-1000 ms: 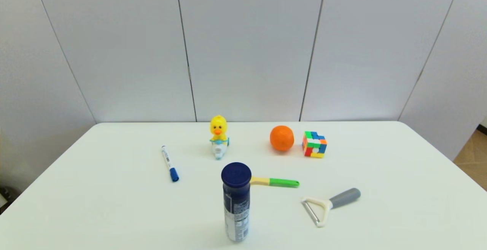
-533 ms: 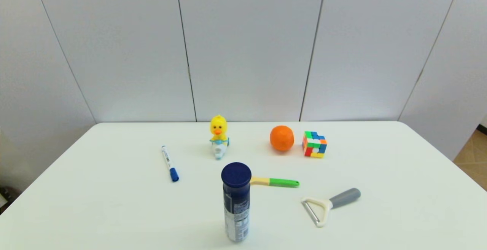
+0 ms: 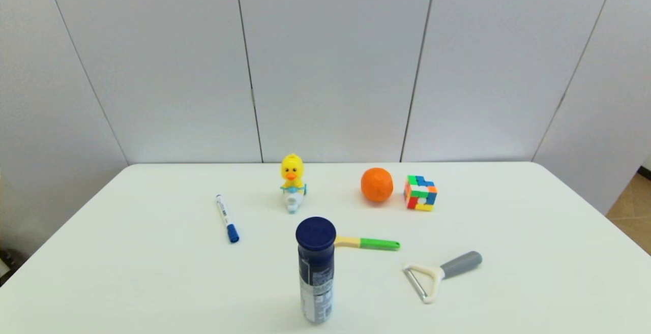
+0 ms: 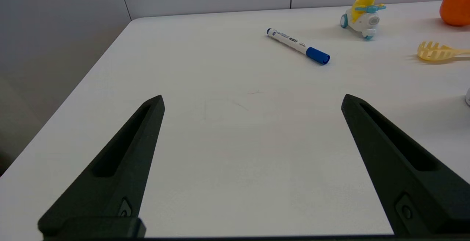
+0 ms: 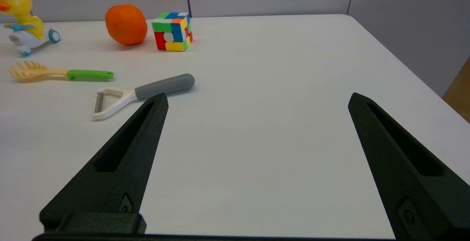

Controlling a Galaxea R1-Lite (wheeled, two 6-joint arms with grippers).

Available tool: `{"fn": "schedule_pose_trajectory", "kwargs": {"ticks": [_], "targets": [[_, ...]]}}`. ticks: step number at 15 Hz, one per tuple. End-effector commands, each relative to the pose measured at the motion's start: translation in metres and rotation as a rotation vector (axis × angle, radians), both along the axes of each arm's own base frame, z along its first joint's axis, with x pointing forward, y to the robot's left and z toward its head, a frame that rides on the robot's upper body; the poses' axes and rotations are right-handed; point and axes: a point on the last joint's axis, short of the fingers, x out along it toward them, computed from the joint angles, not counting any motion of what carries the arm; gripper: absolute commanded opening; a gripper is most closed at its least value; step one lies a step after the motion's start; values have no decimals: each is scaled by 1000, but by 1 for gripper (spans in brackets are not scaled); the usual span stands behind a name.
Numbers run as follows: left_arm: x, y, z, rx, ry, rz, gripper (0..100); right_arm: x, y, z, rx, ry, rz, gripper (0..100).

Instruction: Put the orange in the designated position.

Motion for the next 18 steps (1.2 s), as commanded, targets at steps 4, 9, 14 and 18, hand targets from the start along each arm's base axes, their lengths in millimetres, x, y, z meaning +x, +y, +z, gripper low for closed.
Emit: {"fn": "schedule_pose_trajectory", "kwargs": {"ticks": [4, 9, 14, 18], "targets": [[0, 0, 0, 1, 2, 0, 100, 0, 0, 0, 0, 1, 0, 100], [0, 0, 0, 1, 2, 2, 100, 0, 0, 0, 0, 1, 0, 100], [0, 0, 0, 1, 2, 2, 100, 0, 0, 0, -13, 3, 4, 100], [0, 0, 0, 1, 2, 0, 100, 0, 0, 0, -12, 3, 4, 100]]}}
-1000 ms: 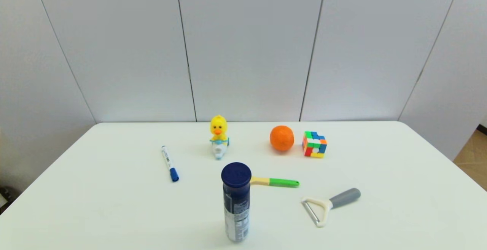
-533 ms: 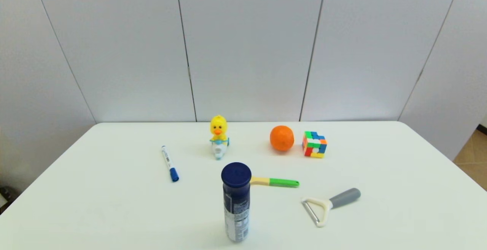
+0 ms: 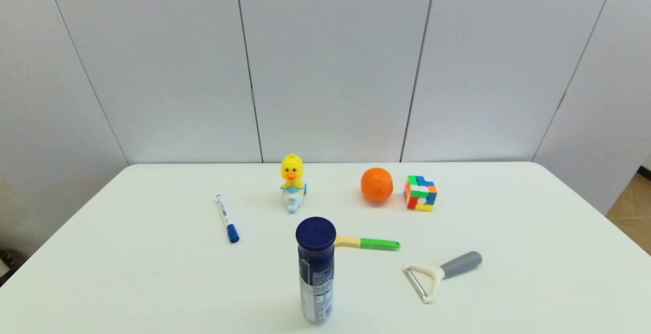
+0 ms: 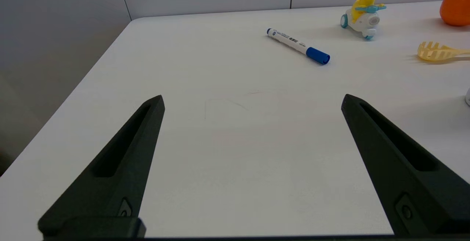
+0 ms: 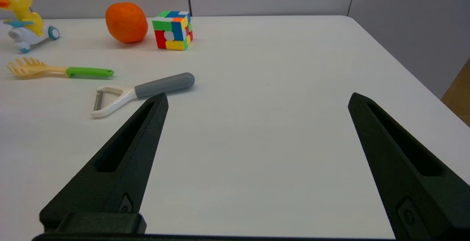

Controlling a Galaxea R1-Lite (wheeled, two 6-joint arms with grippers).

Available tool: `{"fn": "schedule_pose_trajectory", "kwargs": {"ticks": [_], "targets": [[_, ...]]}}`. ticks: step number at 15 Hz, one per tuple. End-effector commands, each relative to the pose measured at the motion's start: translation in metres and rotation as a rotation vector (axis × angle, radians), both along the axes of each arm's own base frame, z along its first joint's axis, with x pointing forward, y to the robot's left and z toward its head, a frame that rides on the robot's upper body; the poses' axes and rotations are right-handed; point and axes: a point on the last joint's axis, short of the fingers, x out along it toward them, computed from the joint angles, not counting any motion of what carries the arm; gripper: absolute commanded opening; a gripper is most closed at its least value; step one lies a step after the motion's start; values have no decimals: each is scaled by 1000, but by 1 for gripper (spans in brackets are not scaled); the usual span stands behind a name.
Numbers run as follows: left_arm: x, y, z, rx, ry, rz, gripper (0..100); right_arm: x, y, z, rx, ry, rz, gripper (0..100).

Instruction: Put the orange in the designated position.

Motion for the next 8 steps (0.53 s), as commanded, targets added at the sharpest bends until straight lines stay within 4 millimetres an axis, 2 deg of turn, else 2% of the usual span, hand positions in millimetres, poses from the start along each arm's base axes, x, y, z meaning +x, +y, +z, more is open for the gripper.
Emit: {"fn": "schedule_pose_trajectory", "kwargs": {"ticks": [1, 8], "targets": [[0, 0, 0, 0, 2, -1, 100, 0, 0, 0, 2, 0, 0, 100], [0, 0, 0, 0, 2, -1, 100, 0, 0, 0, 10, 2, -5, 100]]}}
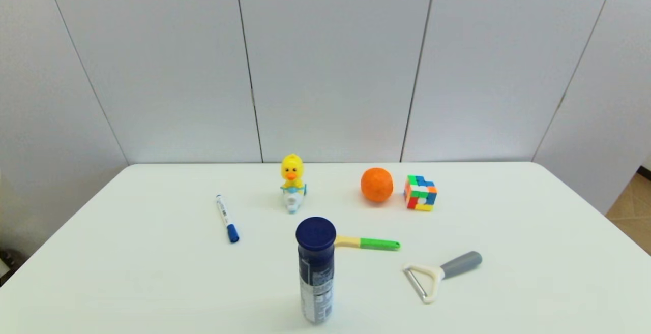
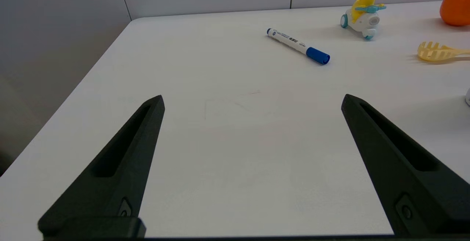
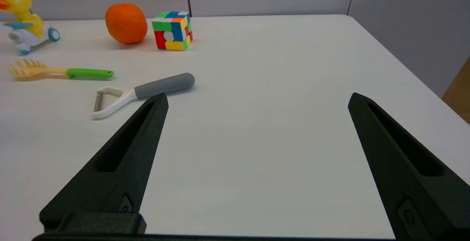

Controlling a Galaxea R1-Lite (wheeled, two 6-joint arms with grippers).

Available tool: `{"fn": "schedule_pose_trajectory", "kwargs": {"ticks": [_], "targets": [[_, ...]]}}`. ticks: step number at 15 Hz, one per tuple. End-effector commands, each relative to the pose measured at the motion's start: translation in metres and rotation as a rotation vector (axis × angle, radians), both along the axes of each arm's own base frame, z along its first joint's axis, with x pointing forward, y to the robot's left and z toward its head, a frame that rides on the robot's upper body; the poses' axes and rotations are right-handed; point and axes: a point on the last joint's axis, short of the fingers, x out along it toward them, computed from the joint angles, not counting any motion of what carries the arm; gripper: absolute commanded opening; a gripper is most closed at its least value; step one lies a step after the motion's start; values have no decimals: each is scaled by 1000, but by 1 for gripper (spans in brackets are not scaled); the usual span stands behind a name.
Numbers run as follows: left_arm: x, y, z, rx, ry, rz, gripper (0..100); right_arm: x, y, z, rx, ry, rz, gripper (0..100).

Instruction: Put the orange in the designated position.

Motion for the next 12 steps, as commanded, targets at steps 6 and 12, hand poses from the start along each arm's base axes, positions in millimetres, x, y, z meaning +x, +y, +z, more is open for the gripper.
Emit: {"fn": "schedule_pose_trajectory", "kwargs": {"ticks": [6, 12], "targets": [[0, 0, 0, 0, 2, 0, 100, 0, 0, 0, 0, 0, 0, 100], [0, 0, 0, 0, 2, 0, 100, 0, 0, 0, 1, 0, 0, 100]]}}
